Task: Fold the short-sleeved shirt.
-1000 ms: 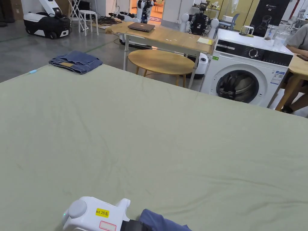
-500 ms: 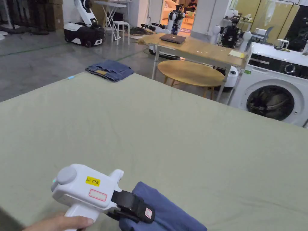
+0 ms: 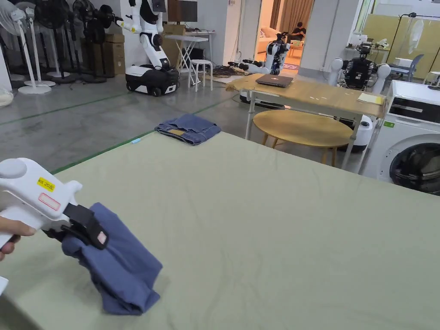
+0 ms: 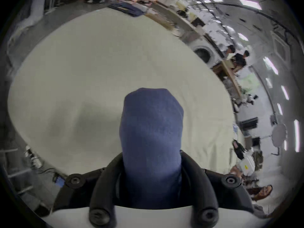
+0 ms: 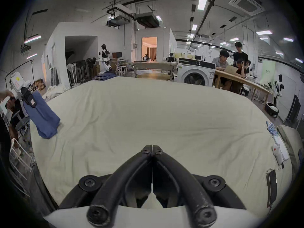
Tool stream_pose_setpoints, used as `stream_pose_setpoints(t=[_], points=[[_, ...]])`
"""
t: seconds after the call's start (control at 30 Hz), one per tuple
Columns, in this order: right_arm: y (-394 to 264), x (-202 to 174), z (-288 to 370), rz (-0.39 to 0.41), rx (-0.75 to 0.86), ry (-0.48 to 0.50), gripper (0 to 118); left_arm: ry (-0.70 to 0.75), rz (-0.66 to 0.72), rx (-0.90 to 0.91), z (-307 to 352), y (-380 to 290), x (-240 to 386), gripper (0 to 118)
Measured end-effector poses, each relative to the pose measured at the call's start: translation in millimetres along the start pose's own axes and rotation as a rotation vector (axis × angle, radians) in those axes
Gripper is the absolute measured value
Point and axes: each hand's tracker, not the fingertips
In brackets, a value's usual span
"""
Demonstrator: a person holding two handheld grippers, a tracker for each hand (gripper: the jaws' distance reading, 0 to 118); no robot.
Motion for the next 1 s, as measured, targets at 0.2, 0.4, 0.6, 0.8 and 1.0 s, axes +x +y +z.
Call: stream_pose_setpoints(t=[0.2, 0.4, 0.6, 0.8, 1.0], points=[[-9, 6, -4, -0.007, -0.035, -0.016, 0, 0.064, 0.06, -0.035, -7, 27, -23, 27], [-12, 6, -6, -0.006, -0.056, -0.019, 0, 0.119, 0.063, -0.051, -1, 12, -9, 39], [-10, 6, -6, 0.001, -0.05, -0.015, 0, 0.306, 0.024, 0.0, 34, 21, -18, 73], [-8, 8, -8, -0.013, -0.038, -0.013, 0, 0.469, -0.081, 0.102, 37, 15, -7, 73], [-8, 15, -6, -0.034, -0.004, -0.029, 0, 0.25, -0.208, 0.214, -27, -24, 46, 72]])
